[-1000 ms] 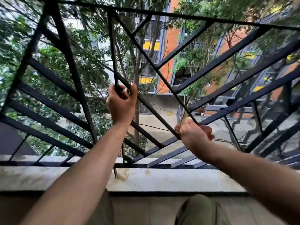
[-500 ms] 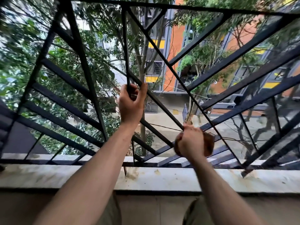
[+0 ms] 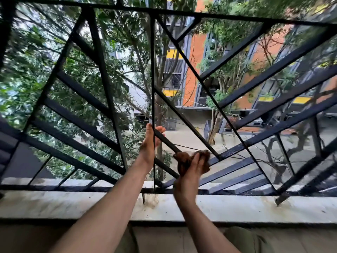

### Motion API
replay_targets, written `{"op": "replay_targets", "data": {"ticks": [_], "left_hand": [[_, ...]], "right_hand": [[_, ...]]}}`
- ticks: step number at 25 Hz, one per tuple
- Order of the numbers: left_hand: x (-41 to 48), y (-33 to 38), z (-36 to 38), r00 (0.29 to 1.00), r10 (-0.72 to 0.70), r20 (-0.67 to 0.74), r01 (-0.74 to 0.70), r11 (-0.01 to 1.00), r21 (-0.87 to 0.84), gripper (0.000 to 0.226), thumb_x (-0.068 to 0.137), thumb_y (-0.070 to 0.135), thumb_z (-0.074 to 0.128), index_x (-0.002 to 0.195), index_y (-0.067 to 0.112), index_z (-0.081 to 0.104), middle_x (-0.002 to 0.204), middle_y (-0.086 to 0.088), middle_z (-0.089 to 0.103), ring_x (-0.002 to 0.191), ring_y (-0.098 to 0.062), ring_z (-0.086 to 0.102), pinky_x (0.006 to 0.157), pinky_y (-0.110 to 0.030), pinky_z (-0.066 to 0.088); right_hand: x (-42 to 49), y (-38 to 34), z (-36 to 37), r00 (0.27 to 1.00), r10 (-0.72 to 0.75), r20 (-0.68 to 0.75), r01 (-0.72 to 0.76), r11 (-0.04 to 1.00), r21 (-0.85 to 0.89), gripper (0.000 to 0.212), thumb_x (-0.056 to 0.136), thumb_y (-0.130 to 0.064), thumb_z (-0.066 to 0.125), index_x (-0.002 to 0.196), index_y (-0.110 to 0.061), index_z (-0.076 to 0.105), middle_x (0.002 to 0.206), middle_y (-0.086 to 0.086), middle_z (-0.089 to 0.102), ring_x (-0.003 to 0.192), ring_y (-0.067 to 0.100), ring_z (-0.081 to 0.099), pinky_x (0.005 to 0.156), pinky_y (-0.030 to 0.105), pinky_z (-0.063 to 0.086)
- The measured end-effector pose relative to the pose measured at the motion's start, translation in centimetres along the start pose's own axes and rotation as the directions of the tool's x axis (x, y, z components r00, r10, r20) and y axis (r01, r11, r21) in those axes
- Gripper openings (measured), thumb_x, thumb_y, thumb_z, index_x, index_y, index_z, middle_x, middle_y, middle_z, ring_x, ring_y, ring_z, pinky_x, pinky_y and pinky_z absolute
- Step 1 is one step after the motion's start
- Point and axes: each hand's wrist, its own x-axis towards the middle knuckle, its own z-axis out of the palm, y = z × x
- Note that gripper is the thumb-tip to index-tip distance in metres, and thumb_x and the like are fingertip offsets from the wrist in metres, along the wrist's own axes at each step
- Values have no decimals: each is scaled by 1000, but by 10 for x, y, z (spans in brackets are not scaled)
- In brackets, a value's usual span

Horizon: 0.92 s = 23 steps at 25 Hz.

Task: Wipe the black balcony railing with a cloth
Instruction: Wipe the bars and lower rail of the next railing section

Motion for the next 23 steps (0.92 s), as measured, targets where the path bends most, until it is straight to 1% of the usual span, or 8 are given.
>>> {"op": "replay_targets", "data": {"ticks": [3,7,11,13,15,17,20,23], "left_hand": [[-2,3,-4,991,-104,86,112,989,-96,70,102,64,25,137,11,53,143,-7,54,135,-18,48,121,-41,27],[-1,15,-21,972,-212,100,235,865,-444,61,96,52,43,142,13,52,126,-16,65,123,-31,57,111,-45,39],[2,11,-20,965,-238,113,262,910,-322,83,97,74,18,132,12,61,133,-17,64,124,-30,60,112,-48,40],[4,6,-15,972,-197,124,224,937,-269,83,97,73,17,132,12,60,128,-14,68,120,-27,63,108,-44,44],[5,2,-10,989,-133,59,145,935,-324,53,108,49,27,135,16,58,114,-6,74,106,-19,69,92,-36,51],[7,3,-11,994,-111,13,103,866,-489,36,105,24,36,133,11,55,97,-2,77,89,-13,71,81,-32,52],[-1,7,-12,975,-193,109,220,800,-558,38,102,40,41,113,13,64,106,-9,71,96,-19,68,92,-34,51],[-10,3,-2,984,-177,1,172,956,-237,60,105,57,21,122,19,65,113,3,73,102,-8,67,101,-34,47]], "right_hand": [[9,-78,1,987,120,109,-141,967,212,49,77,-2,63,122,-22,58,124,5,64,119,19,59,102,30,48],[53,-163,-18,895,-272,353,-13,775,632,46,86,-14,60,128,-32,58,114,-9,70,103,7,66,94,32,53],[39,-114,-48,843,-287,455,260,958,123,20,81,-40,60,100,-38,67,85,-22,70,80,-5,65,70,24,50],[47,-120,-42,861,-149,486,87,985,149,26,78,-31,60,99,-20,70,86,-1,74,81,20,69,68,30,52],[64,-162,-30,831,-74,552,-308,766,565,29,75,-8,56,100,-10,70,90,12,75,82,29,70,68,37,58],[68,-192,-20,856,-156,493,-311,606,732,37,77,4,54,108,-8,70,98,14,76,91,32,72,71,43,60],[49,-135,-15,837,-473,273,365,857,364,44,80,-19,67,123,-27,63,117,-2,70,107,16,66,93,36,56],[52,-30,-30,831,-339,441,433,892,-132,40,75,-47,68,110,-31,63,101,-9,66,95,13,65,75,30,54]]}}
